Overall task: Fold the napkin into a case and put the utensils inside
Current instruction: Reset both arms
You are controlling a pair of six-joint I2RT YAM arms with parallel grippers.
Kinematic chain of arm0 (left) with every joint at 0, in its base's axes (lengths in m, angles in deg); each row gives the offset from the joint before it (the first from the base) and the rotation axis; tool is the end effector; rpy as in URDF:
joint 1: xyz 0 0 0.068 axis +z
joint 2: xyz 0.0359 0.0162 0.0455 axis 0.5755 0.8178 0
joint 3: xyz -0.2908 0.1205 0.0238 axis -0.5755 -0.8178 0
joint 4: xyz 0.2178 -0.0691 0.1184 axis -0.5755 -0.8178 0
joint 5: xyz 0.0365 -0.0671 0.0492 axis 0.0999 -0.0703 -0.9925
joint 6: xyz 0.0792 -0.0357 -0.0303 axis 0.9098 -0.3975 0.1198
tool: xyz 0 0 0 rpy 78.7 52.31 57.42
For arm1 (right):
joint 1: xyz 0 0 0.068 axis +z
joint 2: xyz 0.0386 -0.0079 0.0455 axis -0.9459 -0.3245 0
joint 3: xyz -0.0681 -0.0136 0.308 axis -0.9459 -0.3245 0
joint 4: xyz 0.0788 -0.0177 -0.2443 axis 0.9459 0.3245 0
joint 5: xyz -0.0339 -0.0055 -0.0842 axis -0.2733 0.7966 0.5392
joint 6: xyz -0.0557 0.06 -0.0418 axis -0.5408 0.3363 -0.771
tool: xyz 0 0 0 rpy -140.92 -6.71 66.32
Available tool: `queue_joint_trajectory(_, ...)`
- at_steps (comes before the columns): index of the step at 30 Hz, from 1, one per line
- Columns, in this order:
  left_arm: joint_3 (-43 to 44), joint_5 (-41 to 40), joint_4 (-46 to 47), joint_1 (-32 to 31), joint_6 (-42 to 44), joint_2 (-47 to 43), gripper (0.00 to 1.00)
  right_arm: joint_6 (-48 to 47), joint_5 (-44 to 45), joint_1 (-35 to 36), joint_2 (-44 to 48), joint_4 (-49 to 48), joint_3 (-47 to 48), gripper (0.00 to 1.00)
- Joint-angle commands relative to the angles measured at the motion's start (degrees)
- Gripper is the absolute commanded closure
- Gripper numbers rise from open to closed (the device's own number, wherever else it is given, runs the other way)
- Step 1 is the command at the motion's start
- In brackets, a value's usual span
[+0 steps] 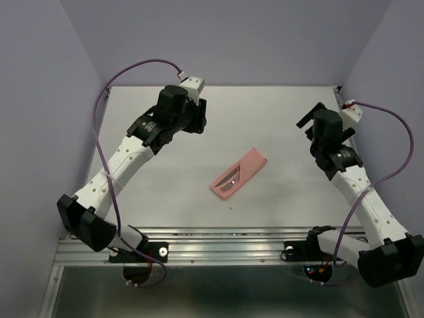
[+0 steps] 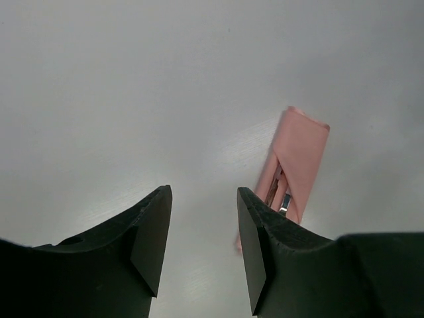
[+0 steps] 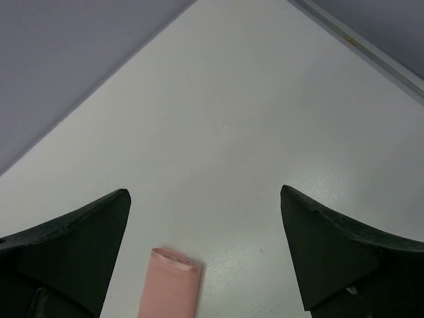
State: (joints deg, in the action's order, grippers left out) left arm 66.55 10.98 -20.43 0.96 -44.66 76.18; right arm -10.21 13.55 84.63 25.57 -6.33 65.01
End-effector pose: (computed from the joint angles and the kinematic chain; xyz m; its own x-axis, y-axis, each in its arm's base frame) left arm 0.2887 -0.1951 0.4364 -0.3811 0.1301 -0.9153 0.5178 0.8503 -0.0947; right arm 0.2532 0.0097 0.3715 -0.1293 0.4620 -0.8774 0.5287 0.7807 0.3332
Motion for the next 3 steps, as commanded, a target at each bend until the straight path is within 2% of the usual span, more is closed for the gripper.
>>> queue_joint_trajectory(1, -1.5, -0.1, 2.5, 0.9, -0.9, -2.0, 0.45, 0.0, 5.5, -0.2, 2.4, -0.1, 0.4, 0.00)
queue_joint_trajectory(3, -1.6, 0.1, 3.4, 1.3, -1.2, -2.3, 0.45, -0.3, 6.1, -0.2, 2.8, -0.1, 0.4, 0.00)
